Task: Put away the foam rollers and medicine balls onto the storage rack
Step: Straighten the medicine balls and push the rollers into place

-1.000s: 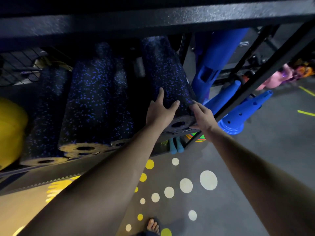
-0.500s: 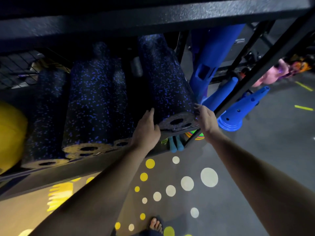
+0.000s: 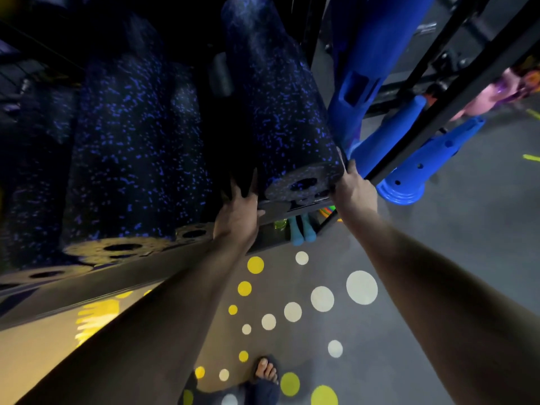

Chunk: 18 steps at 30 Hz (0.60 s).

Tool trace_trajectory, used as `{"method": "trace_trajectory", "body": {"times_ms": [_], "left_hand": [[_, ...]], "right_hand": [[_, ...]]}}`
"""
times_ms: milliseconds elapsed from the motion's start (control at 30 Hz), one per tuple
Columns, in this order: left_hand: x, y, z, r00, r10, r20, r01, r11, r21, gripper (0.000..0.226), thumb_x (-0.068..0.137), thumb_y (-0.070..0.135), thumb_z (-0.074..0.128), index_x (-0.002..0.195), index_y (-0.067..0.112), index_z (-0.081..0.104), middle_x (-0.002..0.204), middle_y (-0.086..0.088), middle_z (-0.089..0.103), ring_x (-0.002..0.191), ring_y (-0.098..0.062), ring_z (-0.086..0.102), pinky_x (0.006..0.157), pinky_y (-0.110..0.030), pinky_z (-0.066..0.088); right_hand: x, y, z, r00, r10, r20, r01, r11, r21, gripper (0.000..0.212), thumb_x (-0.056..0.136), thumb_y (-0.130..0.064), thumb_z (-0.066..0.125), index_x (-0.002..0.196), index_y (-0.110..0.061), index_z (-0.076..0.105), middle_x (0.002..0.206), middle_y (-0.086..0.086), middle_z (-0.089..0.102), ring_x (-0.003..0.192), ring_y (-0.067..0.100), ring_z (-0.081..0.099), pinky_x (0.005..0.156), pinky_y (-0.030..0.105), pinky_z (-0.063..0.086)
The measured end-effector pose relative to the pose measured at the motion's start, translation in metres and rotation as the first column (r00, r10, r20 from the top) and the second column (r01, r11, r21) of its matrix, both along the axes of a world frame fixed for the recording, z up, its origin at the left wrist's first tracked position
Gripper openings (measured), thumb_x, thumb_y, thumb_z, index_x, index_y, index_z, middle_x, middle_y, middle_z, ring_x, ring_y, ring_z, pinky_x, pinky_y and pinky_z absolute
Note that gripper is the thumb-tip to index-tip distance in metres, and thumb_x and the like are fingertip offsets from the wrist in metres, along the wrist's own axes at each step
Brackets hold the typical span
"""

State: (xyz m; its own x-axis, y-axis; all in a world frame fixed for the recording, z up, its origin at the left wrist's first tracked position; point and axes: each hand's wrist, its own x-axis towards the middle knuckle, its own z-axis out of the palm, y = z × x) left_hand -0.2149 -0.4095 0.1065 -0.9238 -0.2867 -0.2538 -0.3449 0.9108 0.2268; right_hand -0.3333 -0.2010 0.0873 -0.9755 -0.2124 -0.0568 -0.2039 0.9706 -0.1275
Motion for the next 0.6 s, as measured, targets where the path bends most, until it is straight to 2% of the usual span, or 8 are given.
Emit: {"method": "trace_trajectory", "body": {"times_ms": [67,100,200,300,433,500,567,600], "left_hand": [[-0.002,0.002,0.001,1.0,0.0,0.007,0.0,1.0,-0.025,0.085,0.102,0.042,0.054,0.162,0.03,-0.006,0.166,-0.026,0.002,0.136,-0.051,0.042,0.101,-0.051,0.05],[-0.003,0.004,0.001,1.0,-0.001,0.017,0.001,1.0,-0.029,0.085,0.102,0.042,0.054,0.162,0.03,-0.005,0.166,-0.026,0.002,0.135,-0.051,0.044,0.099,-0.051,0.051],[-0.003,0.009,0.0,1.0,0.004,0.024,-0.003,0.999,-0.035,0.079,0.103,0.042,0.052,0.163,0.03,0.001,0.166,-0.026,0.002,0.134,-0.049,0.046,0.096,-0.051,0.054],[0.002,0.016,0.0,0.999,0.023,0.025,-0.021,0.997,-0.079,0.075,0.105,0.043,0.047,0.163,0.032,0.001,0.169,-0.019,-0.001,0.143,-0.045,0.038,0.096,-0.051,0.054],[0.01,0.017,0.005,1.0,0.024,0.012,-0.024,1.0,-0.008,0.072,0.107,0.033,0.046,0.162,0.034,0.001,0.171,-0.011,-0.003,0.149,-0.039,0.03,0.096,-0.05,0.053],[0.02,0.01,0.014,0.998,0.015,-0.068,-0.013,1.0,0.026,0.071,0.103,0.028,0.049,0.163,0.028,0.01,0.17,-0.012,0.008,0.147,-0.035,0.034,0.101,-0.046,0.05],[0.037,0.001,0.028,0.979,-0.069,-0.191,0.067,0.998,-0.017,0.069,0.098,0.022,0.052,0.161,0.019,0.025,0.166,-0.011,0.027,0.142,-0.032,0.04,0.104,-0.044,0.048],[0.043,-0.007,0.038,0.958,-0.148,-0.246,0.132,0.988,-0.078,0.068,0.094,0.021,0.056,0.158,0.016,0.034,0.161,-0.01,0.037,0.137,-0.031,0.044,0.102,-0.045,0.05]], "right_hand": [[0.003,0.005,0.0,1.0,0.013,-0.007,-0.013,0.999,0.029,0.063,0.094,-0.015,0.059,0.152,-0.016,0.034,0.132,0.022,0.049,0.082,0.046,0.064,0.063,0.047,0.051],[0.005,0.008,-0.001,1.0,0.011,0.0,-0.011,1.0,0.021,0.067,0.093,-0.016,0.062,0.153,-0.017,0.033,0.131,0.022,0.049,0.082,0.046,0.065,0.062,0.046,0.048],[0.012,0.014,0.004,1.0,-0.003,0.012,0.003,1.0,-0.013,0.086,0.091,-0.025,0.065,0.16,-0.027,0.014,0.135,0.018,0.049,0.087,0.044,0.067,0.061,0.039,0.036],[0.017,0.014,0.007,0.998,-0.032,0.048,0.037,0.994,-0.103,0.086,0.093,-0.024,0.06,0.161,-0.032,0.008,0.148,0.016,0.044,0.096,0.047,0.067,0.068,0.045,0.047],[0.02,0.018,0.012,0.998,-0.02,0.067,0.032,0.982,-0.186,0.084,0.093,-0.016,0.057,0.162,-0.029,0.011,0.156,0.015,0.036,0.109,0.048,0.062,0.075,0.047,0.048],[0.03,0.019,0.013,0.996,0.006,0.089,0.015,0.973,-0.231,0.085,0.089,-0.016,0.052,0.162,-0.026,0.011,0.163,0.012,0.026,0.13,0.043,0.051,0.089,0.048,0.048],[0.05,0.02,0.021,0.995,-0.006,0.103,0.039,0.944,-0.328,0.084,0.082,-0.036,0.03,0.162,-0.018,0.013,0.167,0.014,0.018,0.148,0.039,0.03,0.112,0.052,0.038],[0.059,0.02,0.029,0.995,-0.023,0.098,0.058,0.927,-0.371,0.09,0.077,-0.043,0.02,0.162,-0.014,0.015,0.168,0.016,0.016,0.151,0.038,0.024,0.118,0.053,0.031]]}}
